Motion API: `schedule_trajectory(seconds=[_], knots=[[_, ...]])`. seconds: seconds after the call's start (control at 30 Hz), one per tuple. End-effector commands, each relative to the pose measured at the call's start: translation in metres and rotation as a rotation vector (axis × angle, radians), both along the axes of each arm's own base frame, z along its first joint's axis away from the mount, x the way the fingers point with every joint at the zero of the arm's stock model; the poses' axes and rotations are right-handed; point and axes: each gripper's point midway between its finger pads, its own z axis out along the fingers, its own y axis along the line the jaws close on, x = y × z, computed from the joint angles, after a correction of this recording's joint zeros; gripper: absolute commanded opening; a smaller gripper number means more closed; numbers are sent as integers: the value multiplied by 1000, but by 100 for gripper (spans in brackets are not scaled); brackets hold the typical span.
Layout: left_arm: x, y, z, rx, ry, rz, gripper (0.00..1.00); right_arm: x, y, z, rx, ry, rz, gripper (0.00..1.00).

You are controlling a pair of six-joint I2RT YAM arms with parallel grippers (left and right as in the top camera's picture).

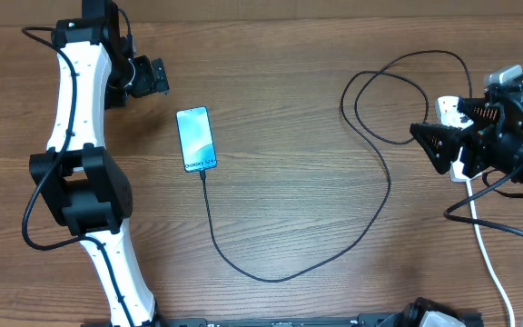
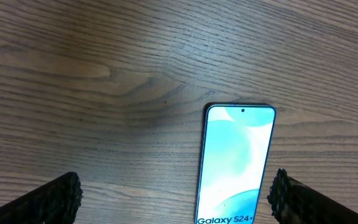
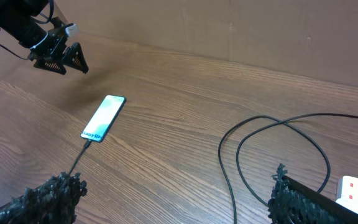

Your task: Plug charger to phone and switch on socket

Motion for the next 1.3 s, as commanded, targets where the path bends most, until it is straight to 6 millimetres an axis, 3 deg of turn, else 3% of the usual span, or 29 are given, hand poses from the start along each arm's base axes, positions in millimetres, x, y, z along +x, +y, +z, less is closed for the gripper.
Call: schedule_trajectory(seconds=[0.0,0.93,1.27], knots=[[2,0,14,-5,-32,7,100,1,2,0,-5,-7,11,100],[2,0,14,-5,-32,7,99,0,3,0,3,-2,16,100],[2,0,14,-5,-32,7,100,0,11,10,37,-48,66,100]])
